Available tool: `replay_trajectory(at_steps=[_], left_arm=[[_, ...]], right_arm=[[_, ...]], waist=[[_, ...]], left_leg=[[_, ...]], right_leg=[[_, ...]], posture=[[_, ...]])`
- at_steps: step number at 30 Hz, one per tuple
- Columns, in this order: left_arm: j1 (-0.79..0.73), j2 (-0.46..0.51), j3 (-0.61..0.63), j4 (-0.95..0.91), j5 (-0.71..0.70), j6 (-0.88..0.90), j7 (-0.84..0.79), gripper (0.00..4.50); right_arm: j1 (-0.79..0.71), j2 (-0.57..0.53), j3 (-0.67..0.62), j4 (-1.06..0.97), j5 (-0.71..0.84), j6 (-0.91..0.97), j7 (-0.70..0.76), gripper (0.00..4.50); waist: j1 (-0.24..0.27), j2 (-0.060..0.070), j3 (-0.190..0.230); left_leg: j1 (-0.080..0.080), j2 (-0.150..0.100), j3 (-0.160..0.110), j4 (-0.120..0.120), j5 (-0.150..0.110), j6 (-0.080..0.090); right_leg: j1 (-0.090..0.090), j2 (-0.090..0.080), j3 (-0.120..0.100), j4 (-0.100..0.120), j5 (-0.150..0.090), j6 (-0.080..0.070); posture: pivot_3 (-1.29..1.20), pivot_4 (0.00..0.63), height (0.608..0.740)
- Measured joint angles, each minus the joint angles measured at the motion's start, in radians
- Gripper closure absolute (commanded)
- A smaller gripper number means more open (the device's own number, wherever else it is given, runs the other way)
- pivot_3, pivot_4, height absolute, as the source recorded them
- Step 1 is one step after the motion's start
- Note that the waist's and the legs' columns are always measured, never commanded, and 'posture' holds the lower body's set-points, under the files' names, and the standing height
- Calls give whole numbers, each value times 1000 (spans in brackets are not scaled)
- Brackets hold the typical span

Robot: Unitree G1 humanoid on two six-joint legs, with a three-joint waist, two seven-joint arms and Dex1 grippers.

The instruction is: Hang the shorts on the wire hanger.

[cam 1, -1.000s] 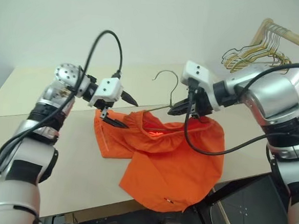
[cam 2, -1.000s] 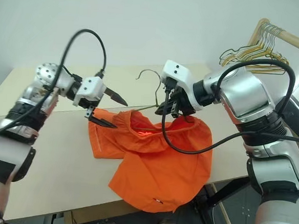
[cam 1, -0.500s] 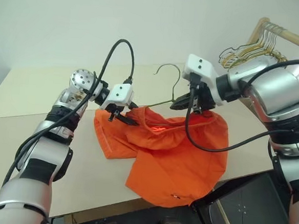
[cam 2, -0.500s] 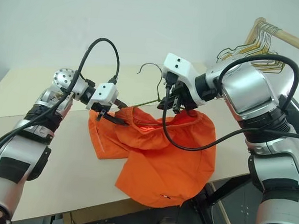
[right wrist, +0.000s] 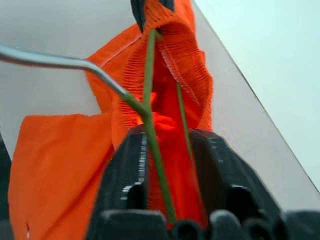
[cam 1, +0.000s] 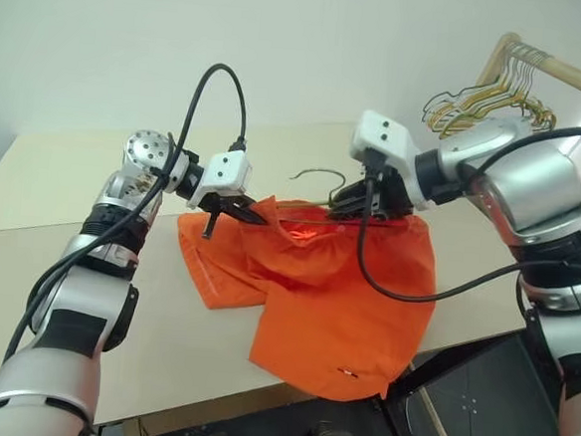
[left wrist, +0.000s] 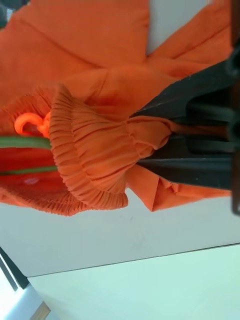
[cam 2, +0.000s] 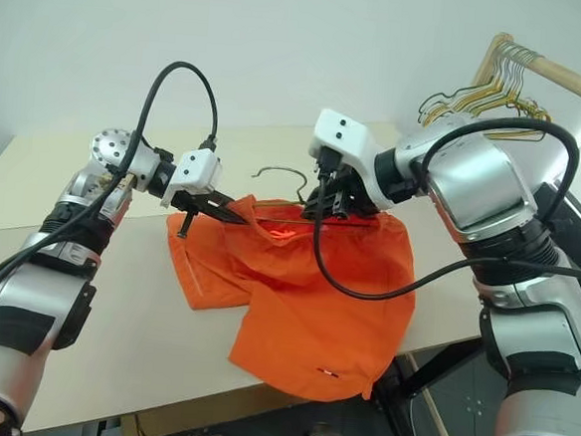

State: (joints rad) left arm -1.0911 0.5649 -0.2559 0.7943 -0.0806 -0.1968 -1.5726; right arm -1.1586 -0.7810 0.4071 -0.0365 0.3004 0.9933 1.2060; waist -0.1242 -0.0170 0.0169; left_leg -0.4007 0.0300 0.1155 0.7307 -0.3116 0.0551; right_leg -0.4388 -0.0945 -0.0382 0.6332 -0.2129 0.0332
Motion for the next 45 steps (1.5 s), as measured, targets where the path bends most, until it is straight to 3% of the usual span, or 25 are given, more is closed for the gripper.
replay_trajectory(at_steps=[5, 6, 14, 18, 22, 29, 32, 43, 45], left_arm=[[46, 9, 15, -26, -1, 53, -10, 4500], [52, 14, 15, -30, -1, 57, -12, 4500], [56, 28, 22, -38, 1, 89, -12, 4500], [56, 30, 24, -32, 1, 91, -8, 4500], [55, 31, 25, -29, 2, 91, -8, 4500], [55, 34, 29, -33, 1, 91, -8, 4500], [55, 37, 37, -35, 1, 92, -8, 4500], [79, 55, 42, -76, 0, 104, -8, 4500], [80, 59, 47, -78, 0, 103, -4, 4500]], right_arm=[[31, -66, -68, -44, 19, 60, -22, 141], [35, -74, -73, -49, 20, 70, -28, 35], [67, -218, -220, -107, 83, 101, -23, 35], [170, -304, -281, -206, 115, 95, -17, 35], [314, -344, -211, -308, 73, 36, -32, 35], [337, -287, -50, -298, -51, -68, -62, 35], [334, -248, 11, -256, -96, -103, -58, 615], [274, -183, 46, -162, -132, -135, -4, 4476], [274, -181, 46, -167, -130, -137, 10, 4476]], waist=[[-2, 0, 0], [-2, 0, 0], [3, 0, 0], [3, 0, 0], [1, 1, 0], [0, 2, 0], [2, 2, 0], [6, 2, 0], [6, 2, 0]], left_leg=[[0, 1, 0, 0, 0, 0], [0, 1, 0, 0, 0, 0], [0, 1, 0, 0, 0, 0], [1, 1, 0, 0, 0, 1], [2, 1, 1, 0, 0, 1], [3, 0, 2, 0, 0, 0], [3, 0, 2, 0, 0, 0], [3, 0, 1, 0, 0, 0], [3, 0, 1, 0, 0, 0]], right_leg=[[0, 0, 0, 0, 0, 0], [0, 0, 0, 0, 0, 0], [0, 0, 0, -1, 0, 0], [1, 0, 1, -2, 0, 0], [0, -1, 3, -3, 0, 0], [0, 0, 4, -3, 0, 0], [0, 0, 4, -2, 0, 0], [0, 0, 3, -2, 0, 0], [0, 0, 4, -2, 0, 0]], posture=[[-155, 0, 740], [-158, 0, 740], [-160, 0, 740], [-158, 0, 740], [-150, 0, 740], [-129, 0, 740], [-120, 0, 740], [-109, 0, 740], [-111, 0, 740]])
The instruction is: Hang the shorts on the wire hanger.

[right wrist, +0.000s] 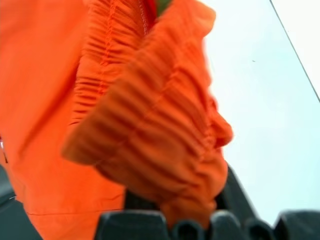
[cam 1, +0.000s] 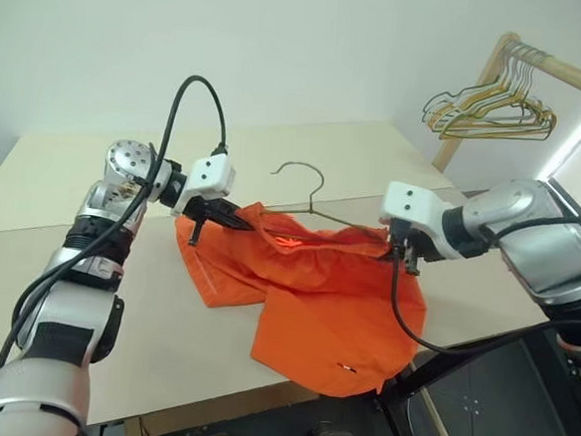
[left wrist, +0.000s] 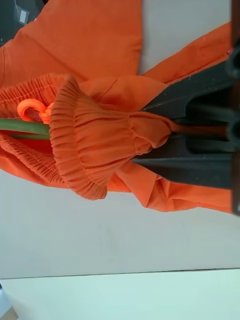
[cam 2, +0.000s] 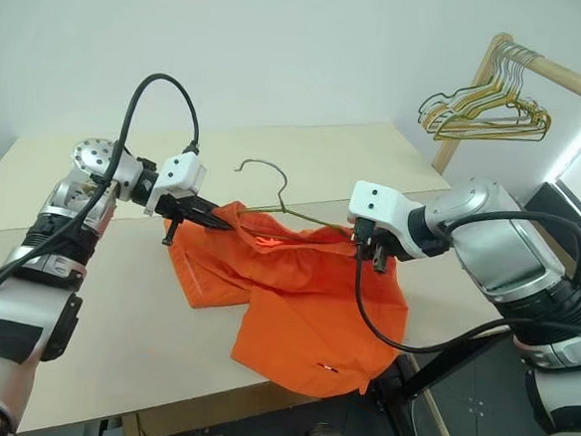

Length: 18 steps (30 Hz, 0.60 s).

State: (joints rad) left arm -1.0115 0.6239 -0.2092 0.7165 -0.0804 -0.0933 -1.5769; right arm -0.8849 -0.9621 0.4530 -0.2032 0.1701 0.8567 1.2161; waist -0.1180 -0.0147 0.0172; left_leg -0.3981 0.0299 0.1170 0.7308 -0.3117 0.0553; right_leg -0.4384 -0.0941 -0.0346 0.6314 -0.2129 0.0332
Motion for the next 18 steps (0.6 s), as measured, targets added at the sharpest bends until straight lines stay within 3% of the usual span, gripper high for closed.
replay_trajectory(at_steps=[1, 4, 16, 18], left_arm=[[1, 0, 4, 0, 0, -7, -1, 4500], [4, -2, 12, 0, -5, -22, -10, 3708], [24, -25, 39, -76, -140, 38, -31, 8], [33, -25, 63, -97, -152, 43, -12, 8]], right_arm=[[0, 0, 0, -2, 0, 0, 3, 4476], [6, -1, -7, -8, 8, 1, 10, 4500], [198, -32, -186, -134, 162, 201, -19, 4500], [251, -32, -241, -172, 196, 253, -49, 4500]], waist=[[0, 0, 0], [1, 0, 0], [21, 0, 0], [23, 0, 0]], left_leg=[[0, 0, 0, 0, 0, 0], [0, 0, 0, 0, 0, 0], [0, 0, 0, 0, 0, 0], [0, 0, 0, 0, 0, 0]], right_leg=[[0, 0, 0, 0, 0, 0], [0, 0, 0, 0, 0, 0], [1, 0, 0, 0, 0, 0], [1, 0, 0, 0, 0, 0]], posture=[[-113, 0, 740], [-115, 0, 740], [-113, 0, 740], [-116, 0, 740]])
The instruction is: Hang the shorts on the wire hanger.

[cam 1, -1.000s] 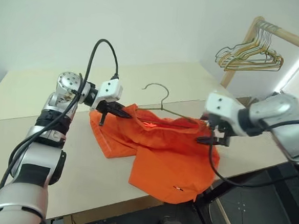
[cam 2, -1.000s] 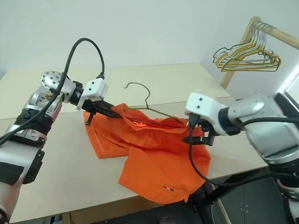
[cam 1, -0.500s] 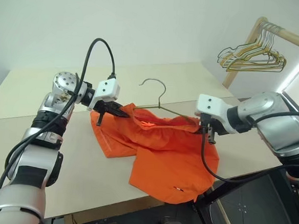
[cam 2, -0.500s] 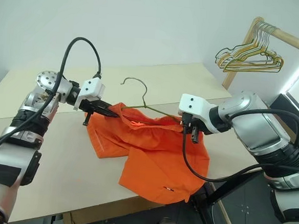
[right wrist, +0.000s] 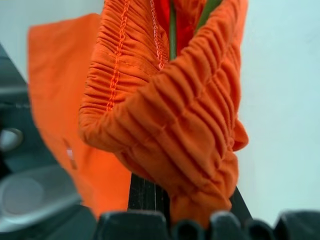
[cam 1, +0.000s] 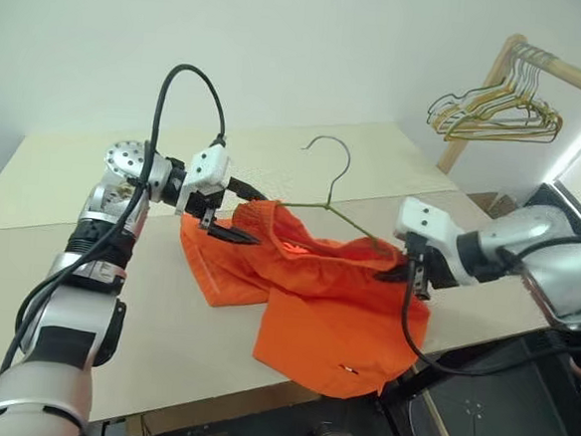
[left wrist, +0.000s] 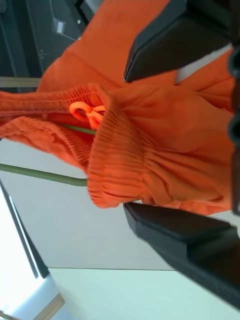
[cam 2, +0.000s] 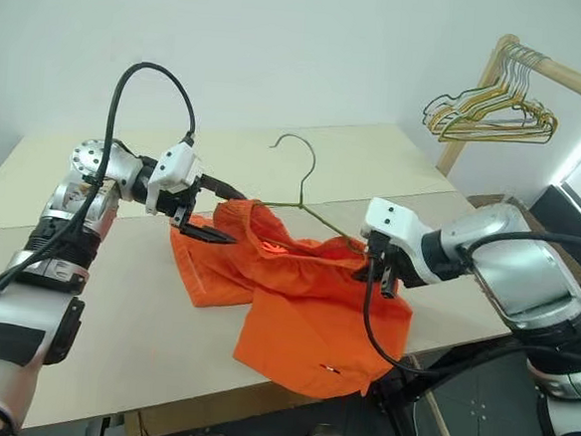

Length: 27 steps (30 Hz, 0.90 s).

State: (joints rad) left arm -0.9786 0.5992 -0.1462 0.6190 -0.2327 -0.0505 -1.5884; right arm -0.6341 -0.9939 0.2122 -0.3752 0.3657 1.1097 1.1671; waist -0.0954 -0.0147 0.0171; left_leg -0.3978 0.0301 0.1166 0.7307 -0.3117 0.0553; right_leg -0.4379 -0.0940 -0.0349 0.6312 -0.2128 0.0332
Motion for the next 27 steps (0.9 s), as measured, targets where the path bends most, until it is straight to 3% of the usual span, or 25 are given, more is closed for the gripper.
replay_trajectory(at_steps=[6, 11, 16, 20, 27], left_arm=[[74, 4, 149, -107, -58, 55, 191, 8], [250, -62, 244, -492, -245, 322, 396, 8], [360, -172, 259, -787, -393, 535, 634, 8], [431, -260, 242, -936, -457, 606, 774, 8], [433, -272, 225, -995, -509, 667, 861, 8]], right_arm=[[226, 57, -251, -139, 72, 238, -171, 4500], [397, 215, -589, -306, 74, 474, -322, 4500], [509, 348, -803, -366, 58, 497, -482, 4500], [520, 488, -967, -375, 44, 497, -641, 4500], [396, 521, -1140, -263, 46, 497, -907, 4500]], waist=[[7, 0, 0], [22, 0, -1], [22, 0, -1], [0, 6, -6], [-56, 15, -12]], left_leg=[[0, 0, -1, 0, 0, 0], [0, 0, -3, 0, 0, 0], [13, 0, -2, -1, -1, 1], [17, -1, -1, -3, -1, 0], [30, -6, 2, -16, -1, 2]], right_leg=[[1, -1, 0, 0, 0, 0], [4, -1, 0, 0, 1, 2], [16, -1, 1, -6, 1, 2], [18, 0, 4, -6, 1, 2], [24, 1, 12, -7, 0, 0]], posture=[[-151, 0, 740], [-184, 0, 740], [-233, 0, 740], [-265, 0, 740], [-282, 0, 740]])
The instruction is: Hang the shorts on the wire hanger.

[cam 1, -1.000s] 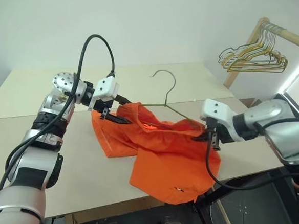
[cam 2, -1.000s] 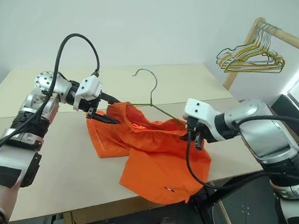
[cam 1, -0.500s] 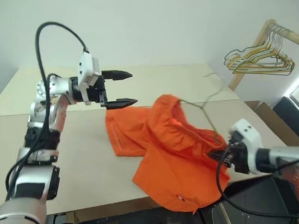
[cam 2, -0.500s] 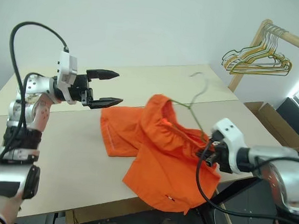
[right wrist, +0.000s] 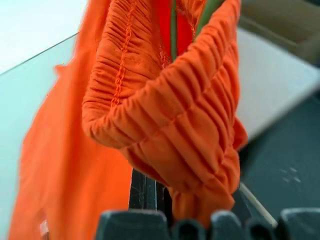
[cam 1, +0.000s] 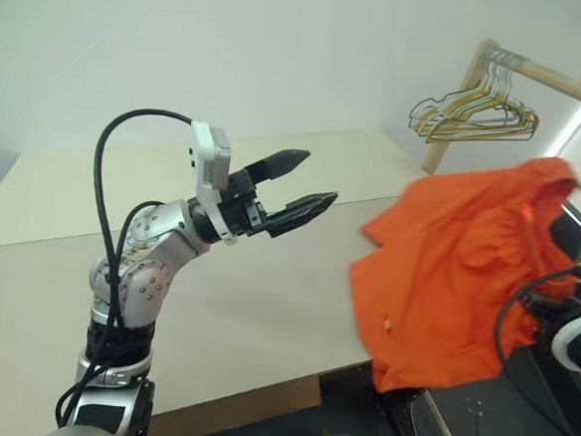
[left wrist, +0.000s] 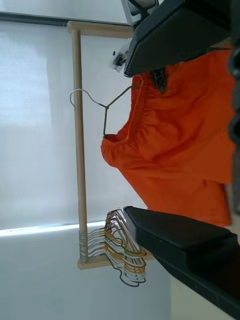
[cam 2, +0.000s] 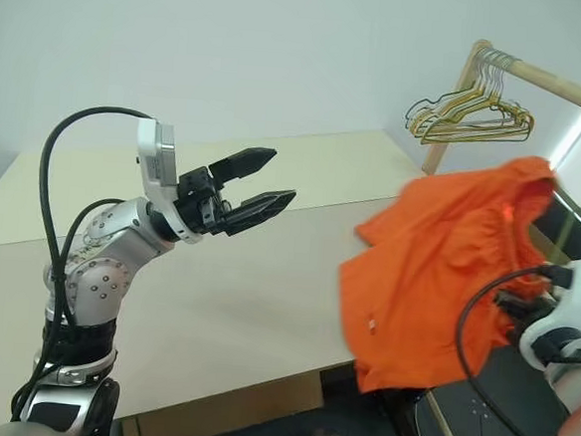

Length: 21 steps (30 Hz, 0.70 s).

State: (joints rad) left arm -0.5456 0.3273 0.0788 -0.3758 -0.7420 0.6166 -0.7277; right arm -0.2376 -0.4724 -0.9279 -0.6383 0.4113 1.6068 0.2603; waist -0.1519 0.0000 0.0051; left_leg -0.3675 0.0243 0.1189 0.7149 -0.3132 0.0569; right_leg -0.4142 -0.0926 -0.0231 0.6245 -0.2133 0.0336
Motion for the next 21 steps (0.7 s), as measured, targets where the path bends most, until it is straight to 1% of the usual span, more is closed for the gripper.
replay_trajectory(at_steps=[3, 5, 8, 9, 10, 14, 17, 21], left_arm=[[-13, 9, -2, 1, -8, 4, 2, 8], [-16, 19, -2, 1, -9, 4, 2, 8], [-17, 21, -4, 1, -10, 3, 3, 8], [-18, 22, -6, 1, -10, 3, 3, 8], [-18, 22, -6, 1, -10, 2, 5, 8], [-18, 23, -8, 1, -10, 1, 9, 8], [-18, 24, -9, 0, -9, 0, 12, 8], [-18, 28, -10, -1, -9, 0, 16, 8]], right_arm=[[-67, -40, -43, 106, 23, 0, -107, 4500], [-101, -66, -75, 151, 46, 0, -162, 4500], [-187, -128, -113, 273, 89, 0, -255, 4500], [-203, -152, -126, 302, 101, 0, -279, 4500], [-223, -175, -140, 335, 115, 0, -307, 4500], [-290, -281, -148, 489, 121, 0, -383, 4500], [-354, -340, -163, 606, 111, 0, -427, 4500], [-436, -369, -194, 757, 65, 0, -493, 4500]], waist=[[-26, 4, -2], [-36, 4, -2], [-55, 4, -2], [-57, 4, -2], [-60, 4, -1], [-65, 4, -2], [-67, 4, -1], [-67, 4, -1]], left_leg=[[0, -1, 0, 0, -2, 4], [0, -2, -1, -3, -2, 4], [8, -7, -4, -4, -4, 7], [13, -8, -4, -5, -5, 8], [14, -7, -4, -5, -5, 9], [14, -8, -3, -6, -6, 11], [14, -8, -3, -6, -7, 12], [14, -8, -3, -7, -7, 12]], right_leg=[[0, 0, 2, 0, 0, 0], [3, 1, 6, 0, 0, 0], [11, 0, 10, 0, -2, 2], [12, -1, 11, -1, -3, 4], [13, -1, 12, -1, -3, 4], [13, -2, 15, -2, -4, 6], [13, -2, 16, -3, -4, 6], [15, -2, 16, -7, -3, 7]], posture=[[-284, 0, 740], [-285, 0, 740], [-282, 0, 740], [-278, 0, 740], [-276, 0, 740], [-268, 0, 740], [-259, 0, 740], [-246, 0, 740]])
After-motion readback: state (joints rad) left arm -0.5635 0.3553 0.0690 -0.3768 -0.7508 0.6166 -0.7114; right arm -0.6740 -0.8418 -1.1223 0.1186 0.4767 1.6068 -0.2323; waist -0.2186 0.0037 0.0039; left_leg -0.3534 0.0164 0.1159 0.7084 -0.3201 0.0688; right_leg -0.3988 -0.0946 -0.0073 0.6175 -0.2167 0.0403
